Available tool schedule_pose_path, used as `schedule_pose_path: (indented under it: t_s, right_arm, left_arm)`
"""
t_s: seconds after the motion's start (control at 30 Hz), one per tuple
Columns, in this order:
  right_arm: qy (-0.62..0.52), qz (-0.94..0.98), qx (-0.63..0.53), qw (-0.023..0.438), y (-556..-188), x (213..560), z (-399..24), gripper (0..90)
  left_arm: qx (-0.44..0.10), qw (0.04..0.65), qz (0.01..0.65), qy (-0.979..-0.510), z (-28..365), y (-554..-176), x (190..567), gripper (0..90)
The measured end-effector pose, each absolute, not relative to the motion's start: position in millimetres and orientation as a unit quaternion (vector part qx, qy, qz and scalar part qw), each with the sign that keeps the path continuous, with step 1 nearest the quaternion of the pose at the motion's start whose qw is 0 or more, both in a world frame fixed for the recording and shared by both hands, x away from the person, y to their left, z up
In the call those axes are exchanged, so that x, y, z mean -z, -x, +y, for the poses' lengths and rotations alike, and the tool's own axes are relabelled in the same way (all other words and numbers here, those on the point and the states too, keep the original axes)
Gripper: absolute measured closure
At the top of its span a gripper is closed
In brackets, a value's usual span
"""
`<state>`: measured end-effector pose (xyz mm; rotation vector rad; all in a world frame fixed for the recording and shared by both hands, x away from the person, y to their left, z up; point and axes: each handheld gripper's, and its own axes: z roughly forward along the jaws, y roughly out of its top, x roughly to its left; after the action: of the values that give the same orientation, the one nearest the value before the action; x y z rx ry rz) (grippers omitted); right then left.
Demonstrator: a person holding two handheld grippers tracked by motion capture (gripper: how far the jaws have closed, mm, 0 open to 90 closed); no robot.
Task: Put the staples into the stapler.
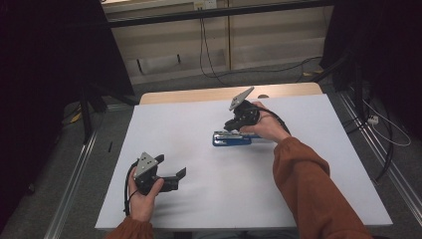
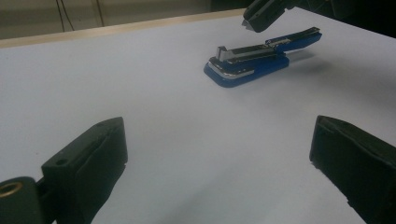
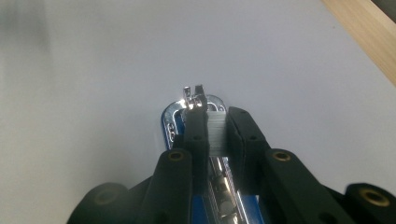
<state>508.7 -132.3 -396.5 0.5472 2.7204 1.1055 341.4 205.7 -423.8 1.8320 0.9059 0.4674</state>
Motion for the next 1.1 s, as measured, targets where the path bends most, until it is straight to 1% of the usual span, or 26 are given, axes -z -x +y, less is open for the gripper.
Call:
schedule_pose_path:
  t_s: [0.27, 0.53, 1.1]
  right_arm:
    - [-0.159, 0.916, -0.359, 0.081, -510, 399, -127, 79.2]
    - [-0.15, 0.92, -0.355, 0.069, -513, 401, -122, 79.2]
    - [-0.114, 0.932, -0.337, 0.064, -519, 404, -106, 79.2]
  left_arm:
    - [-0.193, 0.499, 0.374, -0.758, 206, -341, 424, 4.3]
    - [-0.193, 0.499, 0.374, -0.757, 206, -342, 424, 4.3]
    - [-0.192, 0.498, 0.372, -0.759, 207, -342, 424, 4.3]
